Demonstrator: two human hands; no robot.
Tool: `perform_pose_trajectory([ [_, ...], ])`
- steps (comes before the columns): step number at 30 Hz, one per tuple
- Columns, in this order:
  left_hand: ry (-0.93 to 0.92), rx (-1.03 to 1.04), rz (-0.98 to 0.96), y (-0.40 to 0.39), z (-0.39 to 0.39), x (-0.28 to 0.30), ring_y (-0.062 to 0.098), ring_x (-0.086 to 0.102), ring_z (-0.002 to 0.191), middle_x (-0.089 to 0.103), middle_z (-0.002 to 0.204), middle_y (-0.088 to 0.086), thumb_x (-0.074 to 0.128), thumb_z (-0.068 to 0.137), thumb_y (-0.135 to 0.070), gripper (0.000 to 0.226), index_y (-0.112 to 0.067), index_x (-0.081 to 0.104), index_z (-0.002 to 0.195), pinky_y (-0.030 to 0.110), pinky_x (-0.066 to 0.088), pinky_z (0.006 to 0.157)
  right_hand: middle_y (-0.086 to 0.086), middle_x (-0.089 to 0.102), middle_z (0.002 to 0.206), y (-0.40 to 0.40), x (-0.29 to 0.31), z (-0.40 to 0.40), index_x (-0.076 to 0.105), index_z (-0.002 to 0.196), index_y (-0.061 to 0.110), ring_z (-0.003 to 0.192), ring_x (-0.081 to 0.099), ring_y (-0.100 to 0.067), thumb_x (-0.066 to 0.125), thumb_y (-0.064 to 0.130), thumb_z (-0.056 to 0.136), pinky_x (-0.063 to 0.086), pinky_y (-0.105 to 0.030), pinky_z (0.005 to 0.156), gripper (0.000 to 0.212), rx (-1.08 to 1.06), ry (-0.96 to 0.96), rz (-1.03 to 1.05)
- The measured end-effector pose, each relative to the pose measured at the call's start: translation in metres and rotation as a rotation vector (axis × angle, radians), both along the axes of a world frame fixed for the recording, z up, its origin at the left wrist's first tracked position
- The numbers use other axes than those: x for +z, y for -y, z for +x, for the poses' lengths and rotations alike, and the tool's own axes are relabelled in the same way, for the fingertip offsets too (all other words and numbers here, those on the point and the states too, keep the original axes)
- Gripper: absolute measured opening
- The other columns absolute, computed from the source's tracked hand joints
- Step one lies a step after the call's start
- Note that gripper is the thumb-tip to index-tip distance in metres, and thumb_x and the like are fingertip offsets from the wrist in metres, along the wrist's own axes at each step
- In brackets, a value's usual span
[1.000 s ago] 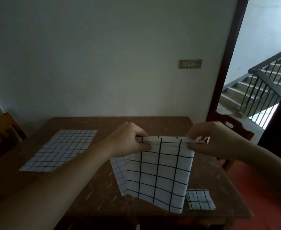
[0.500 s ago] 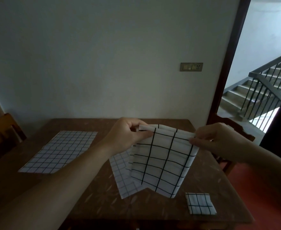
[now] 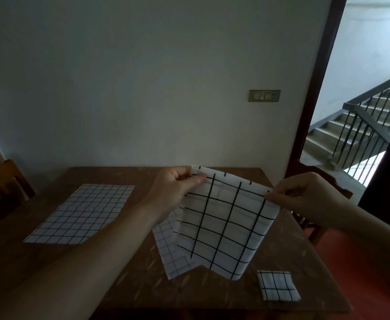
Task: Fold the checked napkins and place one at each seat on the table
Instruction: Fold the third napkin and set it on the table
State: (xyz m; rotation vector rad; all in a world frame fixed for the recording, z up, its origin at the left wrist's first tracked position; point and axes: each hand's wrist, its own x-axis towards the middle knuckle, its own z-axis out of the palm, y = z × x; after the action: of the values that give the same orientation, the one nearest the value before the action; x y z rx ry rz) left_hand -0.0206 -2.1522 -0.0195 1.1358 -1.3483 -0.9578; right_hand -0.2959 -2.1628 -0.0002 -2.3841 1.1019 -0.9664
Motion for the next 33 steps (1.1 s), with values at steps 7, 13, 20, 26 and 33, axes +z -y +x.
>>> perform_pose_trajectory([
  [7,-0.016,-0.046,-0.009,-0.001,0.000,0.000,0.023,0.070,0.098,0.076,0.097,0.007,0.063,0.092,-0.023,0.017,-0.014,0.077,0.097,0.044,0.052,0.097,0.013,0.073,0.073,0.000,-0.003,-0.001,0.076,0.073,0.023,0.065,0.067,0.000,0.073,0.031,0.072,0.049,-0.009,0.061,0.009,-0.061,0.121,0.022],
  [13,-0.011,-0.002,-0.029,0.000,0.007,-0.002,0.020,0.072,0.093,0.076,0.094,0.006,0.063,0.092,-0.021,0.016,-0.013,0.076,0.095,0.033,0.055,0.086,0.007,0.073,0.071,0.000,-0.005,-0.008,0.073,0.071,0.028,0.060,0.068,-0.006,0.069,0.042,0.069,0.054,-0.015,0.057,0.015,-0.095,0.175,-0.019],
  [20,-0.006,-0.049,-0.033,-0.002,0.005,-0.001,0.015,0.072,0.082,0.076,0.087,0.005,0.061,0.093,-0.019,0.017,-0.014,0.077,0.091,0.022,0.055,0.071,0.021,0.071,0.080,-0.005,-0.021,0.010,0.068,0.090,0.035,0.071,0.066,0.005,0.074,0.025,0.078,0.049,-0.007,0.062,0.017,-0.037,0.072,0.111],
  [26,0.245,-0.156,-0.048,0.000,0.025,-0.001,0.031,0.069,0.093,0.072,0.093,0.018,0.065,0.087,-0.032,0.025,-0.010,0.075,0.089,0.044,0.055,0.088,0.005,0.073,0.071,-0.006,-0.017,0.012,0.073,0.071,0.018,0.061,0.068,-0.009,0.067,0.018,0.085,0.053,-0.015,0.055,0.015,-0.093,0.335,0.029],
  [33,0.777,-0.308,-0.085,-0.002,-0.009,0.034,-0.008,0.063,0.091,0.069,0.099,-0.020,0.066,0.075,-0.061,0.037,-0.038,0.068,0.105,0.017,0.051,0.080,0.003,0.074,0.071,-0.008,0.003,0.028,0.076,0.073,0.020,0.065,0.070,-0.015,0.066,0.033,0.078,0.055,-0.023,0.058,0.016,0.039,0.217,0.045],
])
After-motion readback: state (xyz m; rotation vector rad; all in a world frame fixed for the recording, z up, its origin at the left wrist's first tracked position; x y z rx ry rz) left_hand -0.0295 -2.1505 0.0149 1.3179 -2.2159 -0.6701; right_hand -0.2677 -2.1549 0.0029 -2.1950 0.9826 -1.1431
